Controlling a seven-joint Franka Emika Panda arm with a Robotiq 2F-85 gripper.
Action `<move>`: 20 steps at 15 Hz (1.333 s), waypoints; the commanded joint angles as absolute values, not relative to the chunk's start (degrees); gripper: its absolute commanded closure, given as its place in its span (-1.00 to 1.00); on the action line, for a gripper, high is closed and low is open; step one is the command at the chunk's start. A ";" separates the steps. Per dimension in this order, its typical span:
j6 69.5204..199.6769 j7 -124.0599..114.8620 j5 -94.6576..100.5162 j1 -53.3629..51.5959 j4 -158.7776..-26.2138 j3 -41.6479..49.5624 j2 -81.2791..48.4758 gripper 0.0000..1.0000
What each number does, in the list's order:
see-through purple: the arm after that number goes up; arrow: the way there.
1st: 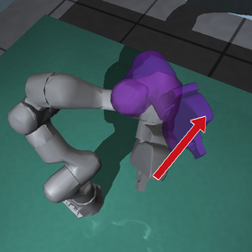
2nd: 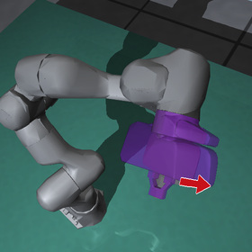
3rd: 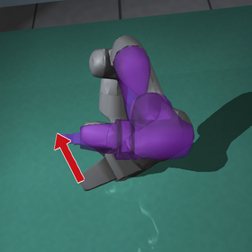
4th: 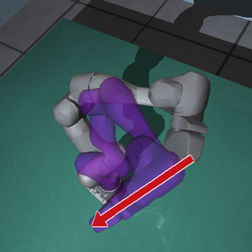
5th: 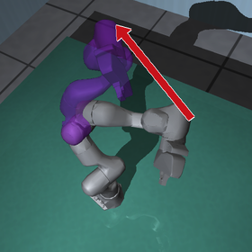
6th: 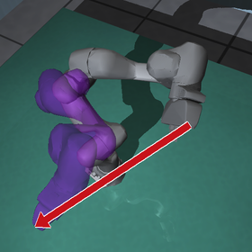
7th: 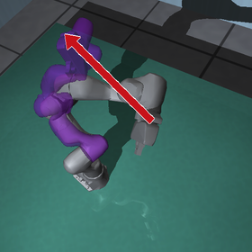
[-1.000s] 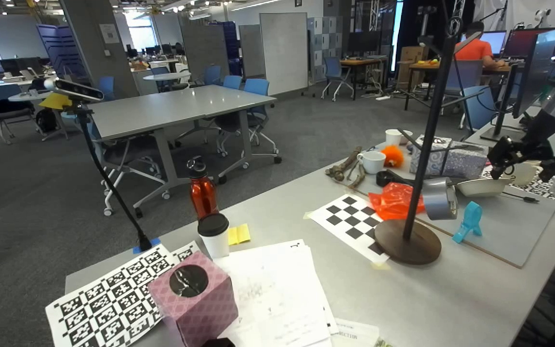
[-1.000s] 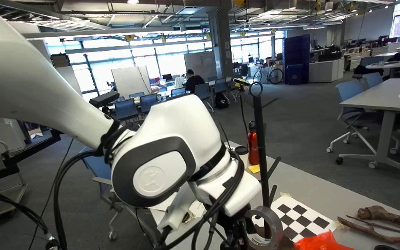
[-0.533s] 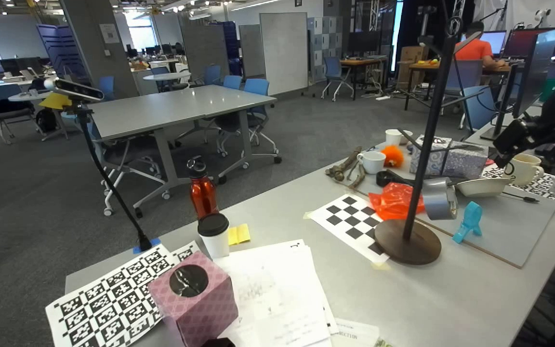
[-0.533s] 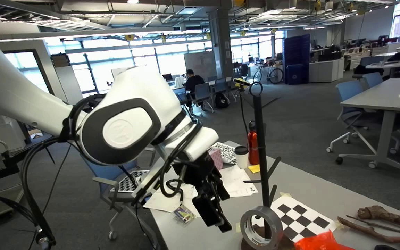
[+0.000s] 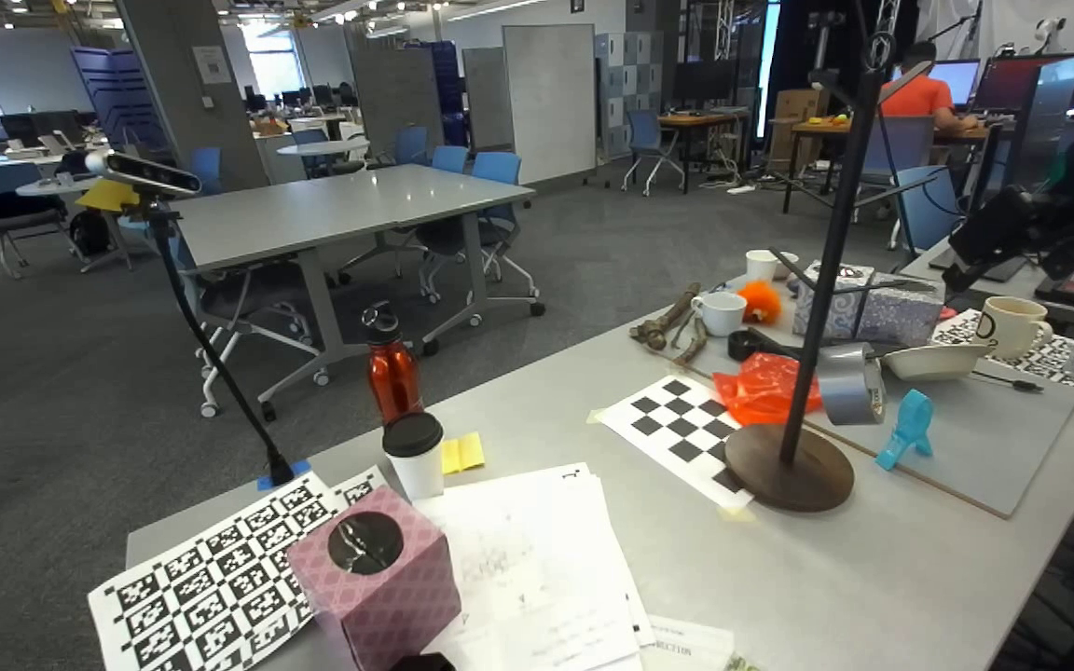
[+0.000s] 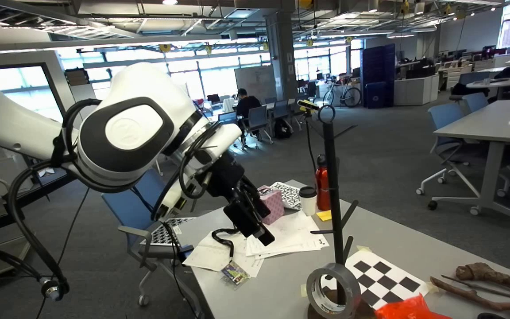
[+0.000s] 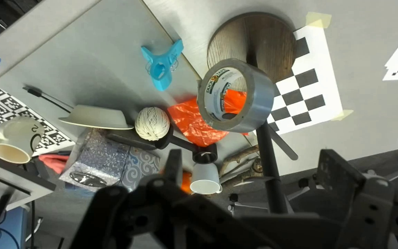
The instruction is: Hang the gray masking tape on the stand
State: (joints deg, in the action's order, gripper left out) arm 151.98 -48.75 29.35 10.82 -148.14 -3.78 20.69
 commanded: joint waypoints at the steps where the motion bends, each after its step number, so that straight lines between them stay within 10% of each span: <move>1: 152.06 -51.14 29.63 12.74 -152.04 -7.43 26.44 -1.00; 20: 152.16 -50.06 28.09 13.29 -151.92 -8.53 25.95 -1.00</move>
State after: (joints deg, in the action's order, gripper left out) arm 151.98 -51.03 29.35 11.97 -151.88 -7.20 25.82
